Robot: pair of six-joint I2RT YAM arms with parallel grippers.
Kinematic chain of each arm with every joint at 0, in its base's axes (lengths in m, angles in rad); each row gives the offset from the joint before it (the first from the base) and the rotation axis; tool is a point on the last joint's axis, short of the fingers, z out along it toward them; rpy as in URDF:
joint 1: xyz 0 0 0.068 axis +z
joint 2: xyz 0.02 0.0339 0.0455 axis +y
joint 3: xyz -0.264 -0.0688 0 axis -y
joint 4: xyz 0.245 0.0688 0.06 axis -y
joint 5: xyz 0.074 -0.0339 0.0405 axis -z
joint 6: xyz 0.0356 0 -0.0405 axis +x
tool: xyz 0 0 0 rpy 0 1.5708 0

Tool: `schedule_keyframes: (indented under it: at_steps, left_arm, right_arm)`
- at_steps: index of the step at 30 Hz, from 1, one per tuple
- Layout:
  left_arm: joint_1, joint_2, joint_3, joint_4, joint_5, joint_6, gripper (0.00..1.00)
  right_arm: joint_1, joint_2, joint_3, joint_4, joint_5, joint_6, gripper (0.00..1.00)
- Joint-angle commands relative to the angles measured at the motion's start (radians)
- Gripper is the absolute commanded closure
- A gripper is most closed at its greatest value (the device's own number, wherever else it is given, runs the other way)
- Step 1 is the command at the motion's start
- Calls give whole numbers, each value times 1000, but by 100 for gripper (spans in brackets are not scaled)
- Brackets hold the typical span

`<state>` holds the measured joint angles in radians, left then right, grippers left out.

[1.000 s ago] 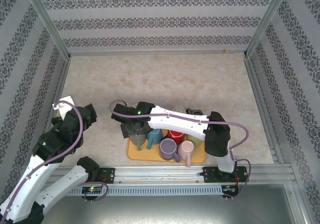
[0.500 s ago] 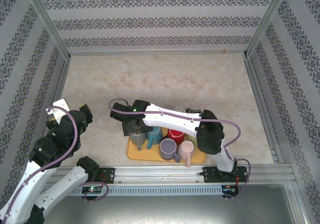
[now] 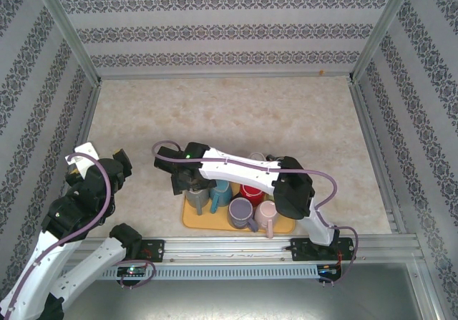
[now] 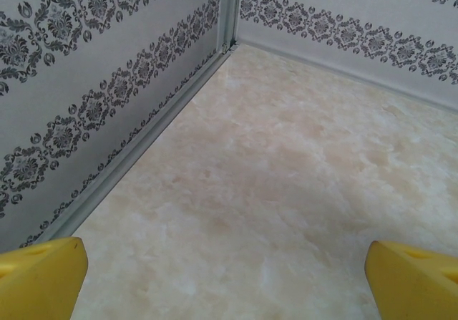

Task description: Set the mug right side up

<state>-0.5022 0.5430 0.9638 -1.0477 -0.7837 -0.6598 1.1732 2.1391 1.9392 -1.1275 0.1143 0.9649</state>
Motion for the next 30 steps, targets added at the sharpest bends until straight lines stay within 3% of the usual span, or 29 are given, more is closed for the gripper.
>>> schedule_keyframes:
  at_steps: [1,16,22,30]
  left_arm:
    - [17,-12,-7,3,-24,-2,0]
    - [32,-23,-14,18,-20,3,0]
    - [34,-26,-15,21,-19,3,0]
    - [34,-31,-17,22,-19,5,0]
  right_arm:
    - [-9,71,9,-10,-39,-5,16]
    - [39,117,151,-201,74,-23,29]
    - [10,79,19,-98,-4,2,28]
    - [9,115,23,-115,1,-6,23]
